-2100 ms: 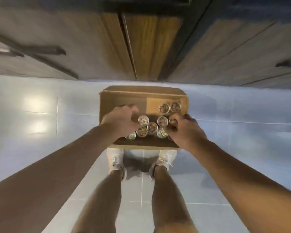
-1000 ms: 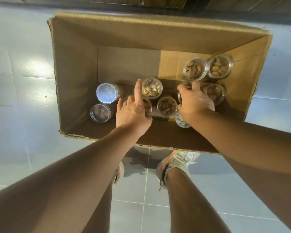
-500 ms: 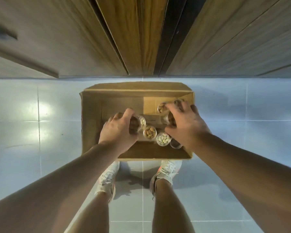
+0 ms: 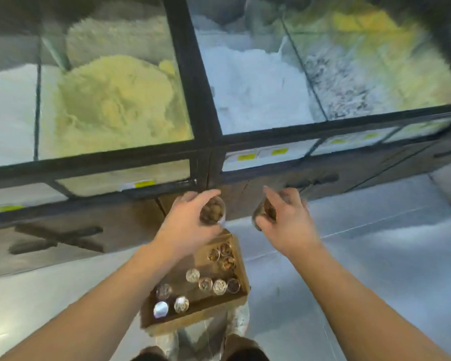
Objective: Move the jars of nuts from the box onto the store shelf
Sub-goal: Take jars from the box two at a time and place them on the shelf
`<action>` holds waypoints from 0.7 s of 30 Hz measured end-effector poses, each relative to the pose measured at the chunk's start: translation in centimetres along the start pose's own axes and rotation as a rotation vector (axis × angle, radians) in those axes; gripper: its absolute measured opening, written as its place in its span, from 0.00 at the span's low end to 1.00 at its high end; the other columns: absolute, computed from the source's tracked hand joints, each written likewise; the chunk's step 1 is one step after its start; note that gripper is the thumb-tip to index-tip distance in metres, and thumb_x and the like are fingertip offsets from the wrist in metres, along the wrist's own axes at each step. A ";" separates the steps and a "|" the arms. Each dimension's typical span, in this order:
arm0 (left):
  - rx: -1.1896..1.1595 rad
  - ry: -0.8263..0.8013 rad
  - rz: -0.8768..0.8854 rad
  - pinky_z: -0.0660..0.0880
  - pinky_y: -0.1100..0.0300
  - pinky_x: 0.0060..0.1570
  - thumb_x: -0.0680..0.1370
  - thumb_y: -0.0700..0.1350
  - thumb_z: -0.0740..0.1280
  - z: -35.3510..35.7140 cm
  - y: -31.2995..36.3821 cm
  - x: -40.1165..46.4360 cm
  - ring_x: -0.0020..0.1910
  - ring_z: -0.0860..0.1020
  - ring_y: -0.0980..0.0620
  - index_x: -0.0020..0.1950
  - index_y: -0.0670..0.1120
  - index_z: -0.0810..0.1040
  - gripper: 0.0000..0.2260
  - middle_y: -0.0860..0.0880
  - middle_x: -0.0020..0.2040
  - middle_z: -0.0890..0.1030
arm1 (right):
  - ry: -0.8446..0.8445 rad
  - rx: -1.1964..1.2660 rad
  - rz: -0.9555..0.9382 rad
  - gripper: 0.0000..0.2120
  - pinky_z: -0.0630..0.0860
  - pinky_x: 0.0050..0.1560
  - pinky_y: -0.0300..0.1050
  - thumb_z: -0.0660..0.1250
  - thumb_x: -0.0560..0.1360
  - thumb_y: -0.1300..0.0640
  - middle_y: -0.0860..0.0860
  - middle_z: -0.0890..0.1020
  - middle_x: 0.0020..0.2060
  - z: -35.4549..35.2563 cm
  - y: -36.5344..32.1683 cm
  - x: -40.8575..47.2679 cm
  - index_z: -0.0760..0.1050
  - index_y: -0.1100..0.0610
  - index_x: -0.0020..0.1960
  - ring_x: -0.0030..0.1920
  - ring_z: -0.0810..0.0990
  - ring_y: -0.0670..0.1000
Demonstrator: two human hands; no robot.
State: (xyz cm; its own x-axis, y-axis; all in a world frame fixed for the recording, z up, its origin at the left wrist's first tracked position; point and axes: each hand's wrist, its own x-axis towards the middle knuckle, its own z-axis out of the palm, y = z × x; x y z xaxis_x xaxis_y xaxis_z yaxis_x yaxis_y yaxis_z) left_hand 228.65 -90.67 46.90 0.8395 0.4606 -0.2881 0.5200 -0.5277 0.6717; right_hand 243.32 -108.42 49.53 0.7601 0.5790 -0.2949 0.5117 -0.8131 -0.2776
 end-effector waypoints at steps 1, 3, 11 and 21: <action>-0.014 0.014 0.048 0.69 0.58 0.63 0.68 0.56 0.73 -1.9 2.0 -0.9 0.63 0.73 0.46 0.74 0.61 0.69 0.34 0.48 0.61 0.75 | 0.020 0.014 0.014 0.33 0.68 0.69 0.56 0.67 0.77 0.46 0.56 0.65 0.71 -2.4 -0.7 -1.2 0.61 0.45 0.80 0.67 0.65 0.63; -0.043 0.047 0.123 0.66 0.63 0.58 0.69 0.52 0.76 -5.4 5.9 -3.0 0.62 0.73 0.49 0.74 0.60 0.70 0.33 0.49 0.61 0.75 | 0.084 0.085 0.051 0.33 0.69 0.68 0.56 0.68 0.77 0.46 0.56 0.66 0.70 -7.0 -1.9 -4.0 0.62 0.45 0.80 0.67 0.66 0.63; -0.322 0.110 0.296 0.77 0.49 0.63 0.60 0.61 0.77 -14.8 18.9 -9.3 0.59 0.79 0.52 0.68 0.67 0.69 0.37 0.58 0.58 0.81 | 0.277 0.267 0.200 0.31 0.74 0.63 0.53 0.69 0.73 0.45 0.53 0.74 0.63 -21.0 -4.2 -15.4 0.69 0.47 0.75 0.63 0.74 0.58; -0.347 -0.046 0.528 0.75 0.59 0.51 0.67 0.49 0.82 -15.5 30.3 -16.3 0.55 0.79 0.57 0.68 0.60 0.74 0.33 0.59 0.59 0.79 | 0.557 0.402 0.369 0.29 0.79 0.53 0.49 0.69 0.72 0.45 0.47 0.72 0.57 -28.4 -1.7 -28.5 0.72 0.44 0.73 0.57 0.76 0.52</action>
State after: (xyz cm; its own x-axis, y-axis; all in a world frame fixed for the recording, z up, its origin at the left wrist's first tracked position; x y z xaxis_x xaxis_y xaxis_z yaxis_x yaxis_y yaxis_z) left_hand 228.30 -103.09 82.54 0.9789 0.1663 0.1186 -0.0408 -0.4099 0.9112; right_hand 232.14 -125.27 84.36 0.9965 0.0729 0.0408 0.0829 -0.8016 -0.5921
